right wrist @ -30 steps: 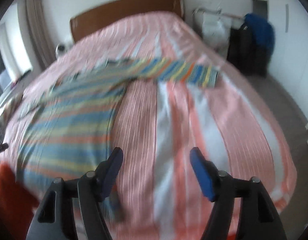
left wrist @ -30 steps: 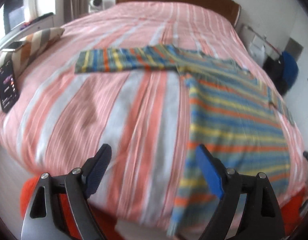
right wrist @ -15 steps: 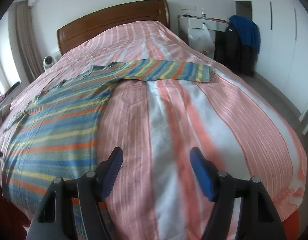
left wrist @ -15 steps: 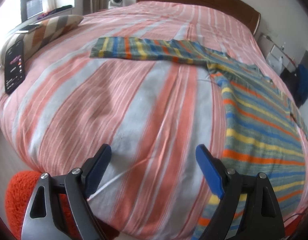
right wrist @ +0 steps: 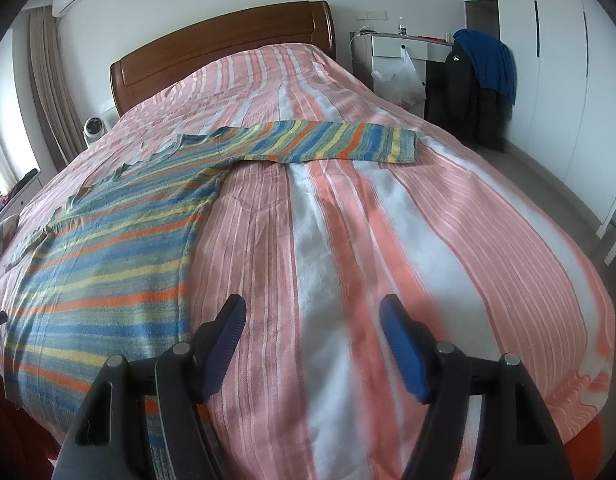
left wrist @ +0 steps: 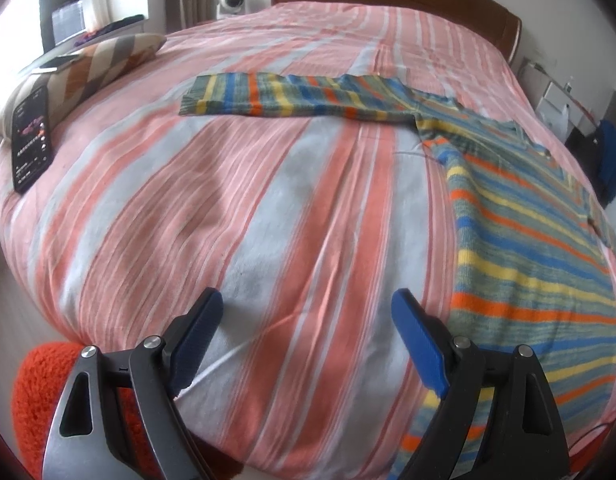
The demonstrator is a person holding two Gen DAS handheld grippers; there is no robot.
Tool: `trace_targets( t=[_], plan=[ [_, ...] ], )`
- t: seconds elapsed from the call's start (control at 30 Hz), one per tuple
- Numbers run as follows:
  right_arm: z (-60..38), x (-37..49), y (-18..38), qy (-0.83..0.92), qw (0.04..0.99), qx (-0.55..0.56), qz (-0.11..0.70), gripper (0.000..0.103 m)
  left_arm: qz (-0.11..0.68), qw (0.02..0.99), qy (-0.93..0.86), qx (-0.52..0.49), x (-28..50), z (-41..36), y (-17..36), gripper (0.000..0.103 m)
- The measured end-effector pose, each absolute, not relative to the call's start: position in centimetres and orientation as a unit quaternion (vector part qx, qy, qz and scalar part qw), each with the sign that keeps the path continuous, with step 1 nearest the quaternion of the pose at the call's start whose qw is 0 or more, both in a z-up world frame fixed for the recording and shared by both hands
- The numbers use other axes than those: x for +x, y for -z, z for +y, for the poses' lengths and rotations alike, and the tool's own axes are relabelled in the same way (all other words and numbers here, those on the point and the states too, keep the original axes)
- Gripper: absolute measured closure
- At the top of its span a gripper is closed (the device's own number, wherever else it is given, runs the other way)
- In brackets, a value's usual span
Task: Fold small clothes
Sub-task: 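Release the hem from both grippers and hold the tools above the sweater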
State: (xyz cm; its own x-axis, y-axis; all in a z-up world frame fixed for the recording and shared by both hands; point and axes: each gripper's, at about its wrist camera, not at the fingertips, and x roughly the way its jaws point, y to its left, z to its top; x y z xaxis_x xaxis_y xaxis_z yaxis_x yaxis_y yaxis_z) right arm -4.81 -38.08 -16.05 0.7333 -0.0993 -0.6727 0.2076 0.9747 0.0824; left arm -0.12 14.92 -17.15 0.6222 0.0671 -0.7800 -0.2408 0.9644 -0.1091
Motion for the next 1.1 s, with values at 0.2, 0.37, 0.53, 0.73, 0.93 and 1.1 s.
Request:
trace_targets(
  t=[0.2,0.37,0.53,0.73,0.93,1.1],
  plan=[
    [-38.12,-4.83,16.09,0.085,0.927,0.079,0.356,0.034,0.427,0.895,-0.086,-0.101,-0.12,14.88,17.18,0.015],
    [-38.11,-4.82,16.1,0.084,0.927,0.077,0.357,0.034,0.427,0.894,-0.088,-0.1,-0.07,14.9,17.22,0.014],
    [-38.19,-4.87,16.05,0.085,0.928,0.079,0.354,0.034,0.424,0.896,-0.088,-0.101,-0.03,15.0,17.19,0.014],
    [-38.29,-4.92,15.83,0.088,0.929,0.08,0.351,0.034,0.422,0.896,-0.089,-0.104,-0.08,15.15,17.09,0.014],
    [-38.29,-4.89,15.83,0.088,0.928,0.08,0.352,0.034,0.423,0.896,-0.089,-0.102,-0.05,15.17,17.09,0.014],
    [-38.3,-4.88,15.84,0.088,0.928,0.08,0.353,0.034,0.423,0.896,-0.089,-0.101,0.03,15.14,17.19,0.014]
  ],
)
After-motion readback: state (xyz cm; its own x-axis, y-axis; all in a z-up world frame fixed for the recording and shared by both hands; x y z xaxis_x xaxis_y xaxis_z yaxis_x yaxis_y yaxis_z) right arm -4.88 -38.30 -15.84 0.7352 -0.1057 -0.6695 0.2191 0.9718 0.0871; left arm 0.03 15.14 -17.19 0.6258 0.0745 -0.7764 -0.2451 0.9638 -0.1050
